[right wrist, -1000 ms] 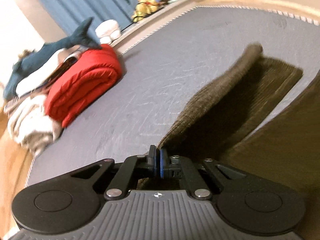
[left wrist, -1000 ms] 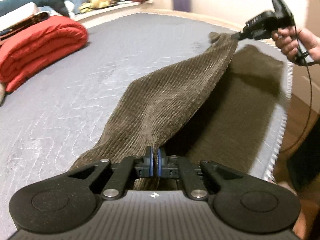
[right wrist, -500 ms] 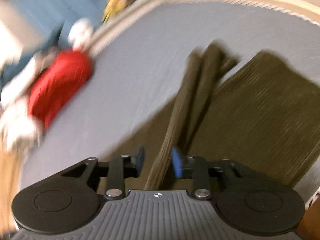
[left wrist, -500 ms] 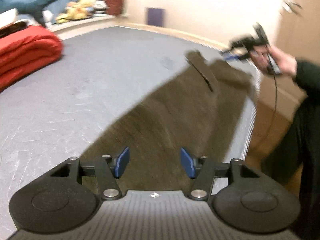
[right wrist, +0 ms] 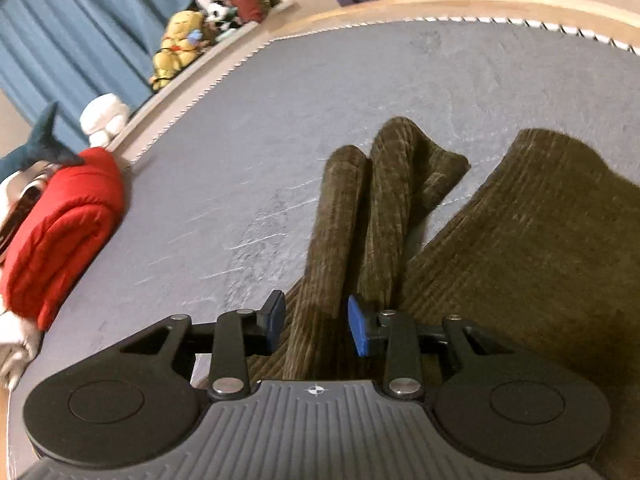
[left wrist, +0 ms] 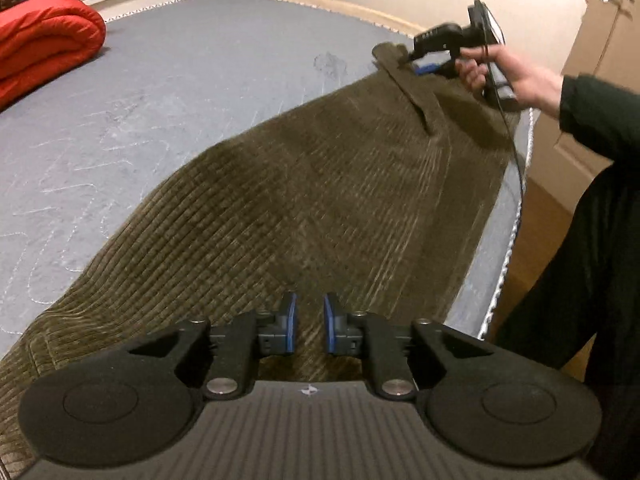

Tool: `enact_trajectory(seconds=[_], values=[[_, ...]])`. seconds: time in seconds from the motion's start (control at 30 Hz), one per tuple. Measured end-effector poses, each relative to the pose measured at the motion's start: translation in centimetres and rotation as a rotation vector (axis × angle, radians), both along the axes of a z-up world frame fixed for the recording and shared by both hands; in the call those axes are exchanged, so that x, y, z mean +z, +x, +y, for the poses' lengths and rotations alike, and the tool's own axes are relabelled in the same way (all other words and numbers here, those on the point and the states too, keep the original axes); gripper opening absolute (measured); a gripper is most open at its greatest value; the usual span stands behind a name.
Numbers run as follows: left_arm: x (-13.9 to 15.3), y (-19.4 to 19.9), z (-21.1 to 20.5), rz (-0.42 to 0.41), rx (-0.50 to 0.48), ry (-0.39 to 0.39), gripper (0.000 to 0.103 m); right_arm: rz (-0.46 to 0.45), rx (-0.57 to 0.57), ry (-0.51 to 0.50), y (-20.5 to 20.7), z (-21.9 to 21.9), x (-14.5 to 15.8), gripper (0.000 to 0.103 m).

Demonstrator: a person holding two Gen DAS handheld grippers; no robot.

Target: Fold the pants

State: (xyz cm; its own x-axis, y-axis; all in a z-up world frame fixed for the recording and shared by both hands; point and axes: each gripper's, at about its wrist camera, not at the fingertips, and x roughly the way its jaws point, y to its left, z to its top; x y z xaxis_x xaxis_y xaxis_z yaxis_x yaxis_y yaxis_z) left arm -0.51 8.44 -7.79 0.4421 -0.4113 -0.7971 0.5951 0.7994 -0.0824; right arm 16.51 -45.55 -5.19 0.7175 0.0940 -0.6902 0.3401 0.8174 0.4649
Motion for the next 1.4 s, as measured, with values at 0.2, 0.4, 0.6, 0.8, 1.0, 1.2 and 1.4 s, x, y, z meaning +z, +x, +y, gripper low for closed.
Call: enact_trajectory(seconds=[0.2, 0.4, 0.6, 0.8, 1.0, 1.2, 1.4], values=[[0.0, 1.5, -0.4, -0.001, 0.045, 0.003, 0.015, -0.008, 0.027, -0.011, 1.0, -0.4, -0.7, 0.008], [1.4, 1.5, -2.6, -0.030, 0.047, 0.001, 0.015, -0.151, -0.017, 0.020, -3.0, -3.3, 4.3, 0.007], [3.1, 0.6, -5.1, -0.069, -0.042, -0.030, 0.015, -0.244, -0.020, -0.003, -12.6, -6.7, 9.2, 0.006], [1.4, -0.1, -7.8, -0.031, -0.130, 0.025, 0.017, -0.032, -0.122, 0.068, -17.1, -9.8, 4.2, 0.012], [-0.5, -0.7, -8.8, -0.054, -0.168, 0.081, 0.025, 0.012, -0.247, 0.135, -15.7, -12.3, 1.0, 0.063], [-2.5, -0.9, -9.1, -0.052, -0.202, 0.113, 0.043, 0.053, -0.356, 0.259, -14.0, -13.9, -1.5, 0.062], [-4.2, -0.8, -9.7, -0.060, -0.229, 0.181, 0.022, 0.008, -0.354, 0.246, -13.5, -14.7, -0.8, 0.012]])
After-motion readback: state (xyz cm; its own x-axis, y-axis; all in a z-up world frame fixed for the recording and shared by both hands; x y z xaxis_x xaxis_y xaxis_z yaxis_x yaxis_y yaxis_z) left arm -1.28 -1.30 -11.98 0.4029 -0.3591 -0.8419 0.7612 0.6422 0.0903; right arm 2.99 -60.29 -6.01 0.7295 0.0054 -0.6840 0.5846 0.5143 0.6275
